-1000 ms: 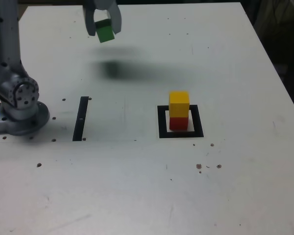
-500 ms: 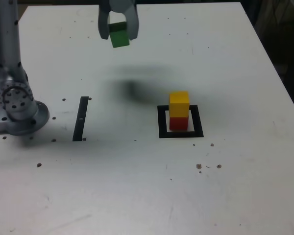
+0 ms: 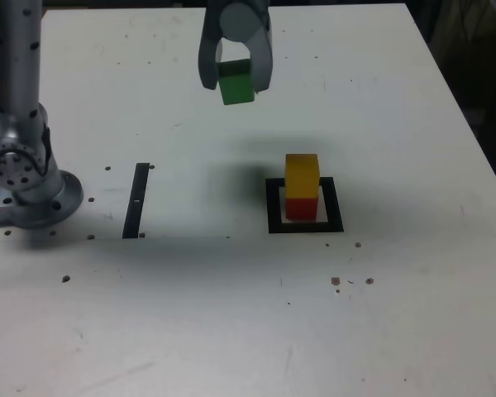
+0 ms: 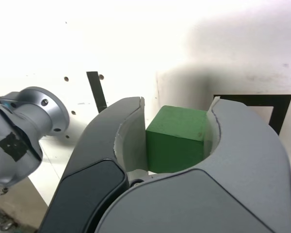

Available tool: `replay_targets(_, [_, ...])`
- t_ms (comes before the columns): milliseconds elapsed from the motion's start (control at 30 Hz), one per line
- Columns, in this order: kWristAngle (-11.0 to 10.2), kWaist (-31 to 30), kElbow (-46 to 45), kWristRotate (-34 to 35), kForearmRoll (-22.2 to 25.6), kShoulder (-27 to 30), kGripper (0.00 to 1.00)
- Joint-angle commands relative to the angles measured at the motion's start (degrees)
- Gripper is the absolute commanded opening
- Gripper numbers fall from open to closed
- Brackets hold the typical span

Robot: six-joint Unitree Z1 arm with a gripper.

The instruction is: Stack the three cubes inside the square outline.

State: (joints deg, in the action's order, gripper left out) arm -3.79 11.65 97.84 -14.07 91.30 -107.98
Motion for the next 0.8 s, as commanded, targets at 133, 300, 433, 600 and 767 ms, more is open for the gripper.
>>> replay_targets(133, [0.6,-5.0,3.9,2.6,2.2,-3.1,0.30])
replay_targets(300, [0.8,-8.5,5.8,4.2,2.5,-4.9,0.30])
replay_targets(433, [0.6,-10.7,6.5,5.2,2.5,-6.6,0.30])
replay_targets(600, [0.2,-13.1,7.8,5.8,2.6,-8.6,0.30])
replay_targets(767, [-0.2,-14.7,9.2,6.5,2.6,-9.7,0.30])
